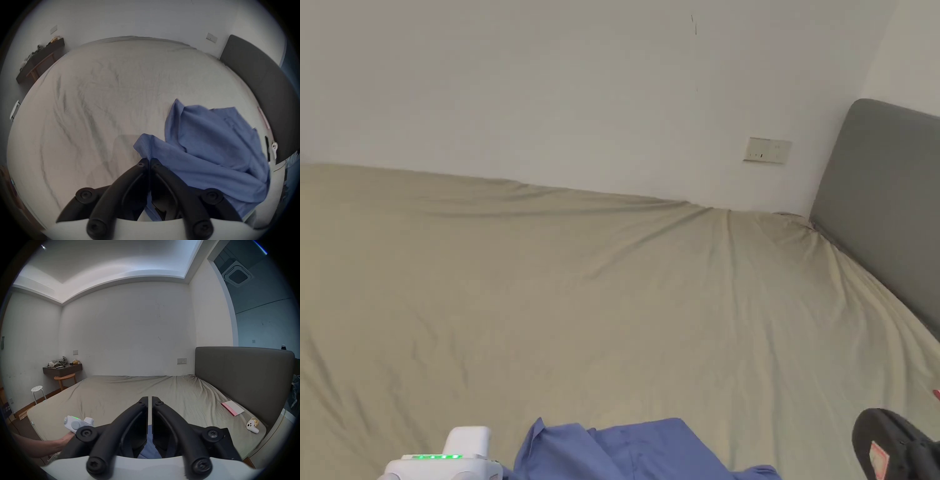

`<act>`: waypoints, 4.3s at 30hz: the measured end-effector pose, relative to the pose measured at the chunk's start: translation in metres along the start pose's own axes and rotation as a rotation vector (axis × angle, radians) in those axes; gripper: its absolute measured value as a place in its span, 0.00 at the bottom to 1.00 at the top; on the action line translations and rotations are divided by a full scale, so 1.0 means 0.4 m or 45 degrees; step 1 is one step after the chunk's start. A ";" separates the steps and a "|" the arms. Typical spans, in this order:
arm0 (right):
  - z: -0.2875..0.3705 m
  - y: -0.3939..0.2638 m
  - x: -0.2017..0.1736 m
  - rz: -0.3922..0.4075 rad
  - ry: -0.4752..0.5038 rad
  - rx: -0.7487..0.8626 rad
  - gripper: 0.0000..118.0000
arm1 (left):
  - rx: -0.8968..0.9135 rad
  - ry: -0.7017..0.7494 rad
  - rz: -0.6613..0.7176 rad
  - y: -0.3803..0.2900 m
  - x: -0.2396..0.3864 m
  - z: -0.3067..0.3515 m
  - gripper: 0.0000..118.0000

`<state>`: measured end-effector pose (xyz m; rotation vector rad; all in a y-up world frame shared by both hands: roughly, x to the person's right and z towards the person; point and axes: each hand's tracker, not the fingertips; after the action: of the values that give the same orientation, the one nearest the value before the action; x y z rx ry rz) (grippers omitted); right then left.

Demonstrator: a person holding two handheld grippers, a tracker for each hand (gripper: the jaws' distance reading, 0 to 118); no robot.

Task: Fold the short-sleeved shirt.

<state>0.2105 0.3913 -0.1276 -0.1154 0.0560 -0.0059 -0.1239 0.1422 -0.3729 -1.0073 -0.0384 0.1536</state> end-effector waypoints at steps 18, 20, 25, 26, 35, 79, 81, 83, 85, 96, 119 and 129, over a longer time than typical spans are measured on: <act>-0.804 -0.194 -0.023 0.745 0.451 -0.769 1.00 | 0.395 -0.281 0.076 -0.091 -0.023 0.400 0.00; -0.894 -0.270 -0.057 0.785 0.497 -0.896 0.96 | 0.389 -0.287 0.102 -0.096 -0.032 0.398 0.00; -1.032 -0.452 -0.143 0.877 0.562 -1.094 0.84 | 0.373 -0.284 0.148 -0.089 -0.054 0.372 0.00; -1.045 -0.489 -0.157 0.912 0.574 -1.120 0.84 | 0.365 -0.282 0.150 -0.087 -0.059 0.363 0.00; -1.050 -0.532 -0.161 0.722 0.666 -1.220 0.27 | 0.329 -0.269 0.107 -0.071 -0.084 0.327 0.00; -0.266 0.754 0.315 0.148 0.229 -0.167 0.03 | 1.095 -0.086 0.231 0.415 -0.386 1.219 0.00; -0.281 0.761 0.316 0.156 0.233 -0.171 0.03 | 1.083 -0.083 0.238 0.425 -0.384 1.210 0.00; -0.306 0.771 0.314 0.170 0.229 -0.176 0.03 | 1.070 -0.070 0.231 0.451 -0.386 1.199 0.00; -0.340 0.791 0.308 0.196 0.215 -0.204 0.03 | 1.058 -0.054 0.217 0.479 -0.374 1.193 0.00; -0.620 0.962 0.291 0.304 0.024 -0.126 0.03 | 1.090 0.012 0.124 0.798 -0.290 1.133 0.00; -1.202 0.786 0.190 0.409 -0.120 -0.262 0.03 | 0.988 0.179 0.179 1.164 -0.277 0.696 0.00; -1.317 0.220 0.156 0.398 -0.036 -0.653 0.03 | 0.616 0.179 0.180 0.914 -0.356 0.254 0.00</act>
<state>0.2435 0.4175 -0.6636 -0.6186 0.0460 0.3243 -0.3155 0.3984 -0.6218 -0.5349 0.1912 0.2092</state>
